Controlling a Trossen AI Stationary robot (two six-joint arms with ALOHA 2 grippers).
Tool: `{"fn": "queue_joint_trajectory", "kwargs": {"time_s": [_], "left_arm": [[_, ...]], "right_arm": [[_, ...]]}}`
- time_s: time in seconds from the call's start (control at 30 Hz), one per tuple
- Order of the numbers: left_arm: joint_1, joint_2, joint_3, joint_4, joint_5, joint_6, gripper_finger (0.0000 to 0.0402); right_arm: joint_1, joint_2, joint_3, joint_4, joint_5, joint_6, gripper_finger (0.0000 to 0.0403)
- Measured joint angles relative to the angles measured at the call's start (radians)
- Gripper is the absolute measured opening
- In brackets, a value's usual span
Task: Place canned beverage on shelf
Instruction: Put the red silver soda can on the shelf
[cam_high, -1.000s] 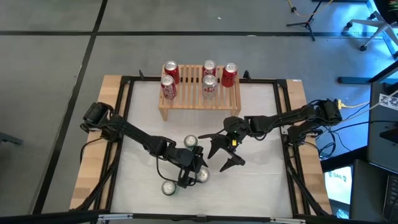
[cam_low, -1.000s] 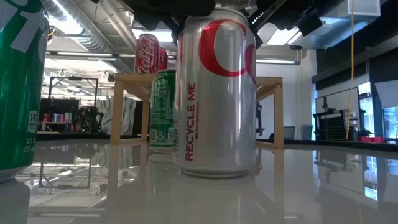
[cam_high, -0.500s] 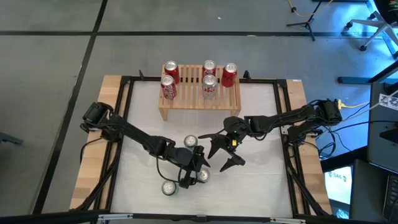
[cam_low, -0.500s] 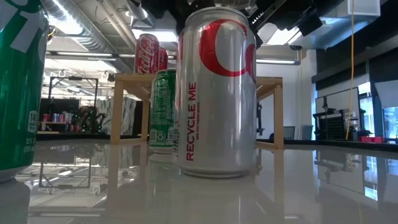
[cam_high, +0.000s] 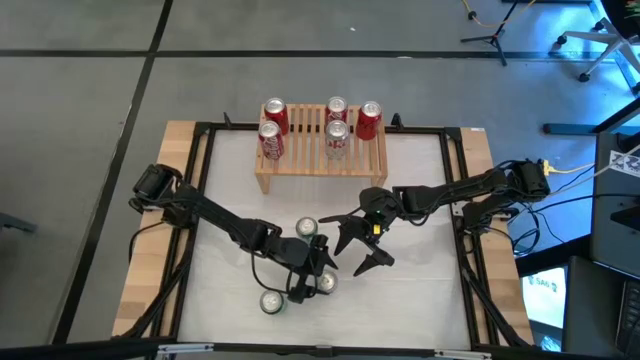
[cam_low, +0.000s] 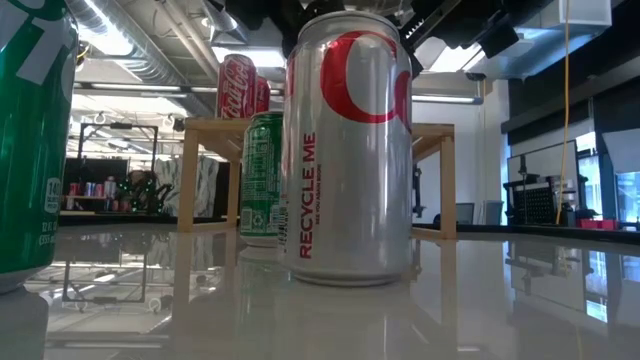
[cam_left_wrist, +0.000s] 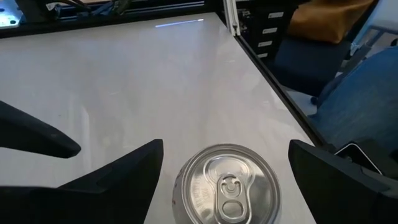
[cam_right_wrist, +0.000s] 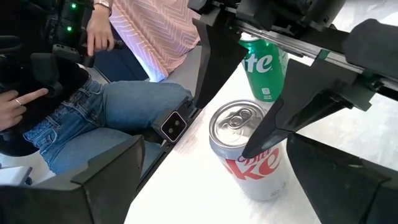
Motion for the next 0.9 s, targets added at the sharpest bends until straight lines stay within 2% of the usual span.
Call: {"fn": "queue_joint_trajectory", "kwargs": {"time_s": [0.3, 0.53, 0.7, 0.8, 0.9], "left_arm": [[0.008, 0.0, -0.001, 0.032, -0.025, -0.093, 0.0336], [0.005, -0.006, 0.019, 0.044, -0.039, -0.093, 0.0331], [0.005, -0.01, 0.155, -0.153, -0.052, -0.026, 0.0331], [-0.001, -0.01, 0.264, -0.331, -0.123, 0.002, 0.0331], [-0.009, -0.011, 0.336, -0.426, -0.192, 0.005, 0.0331]], "right_arm": [[0.0, 0.0, 0.0, 0.0, 0.0, 0.001, 0.0386], [0.0, -0.013, 0.0, -0.002, -0.073, 0.032, 0.0386], [0.0, -0.065, 0.001, -0.041, -0.094, 0.03, 0.0386], [0.0, -0.113, 0.001, -0.103, -0.059, 0.005, 0.0386], [0.0, -0.168, 0.001, -0.176, 0.013, -0.048, 0.0386]]}}
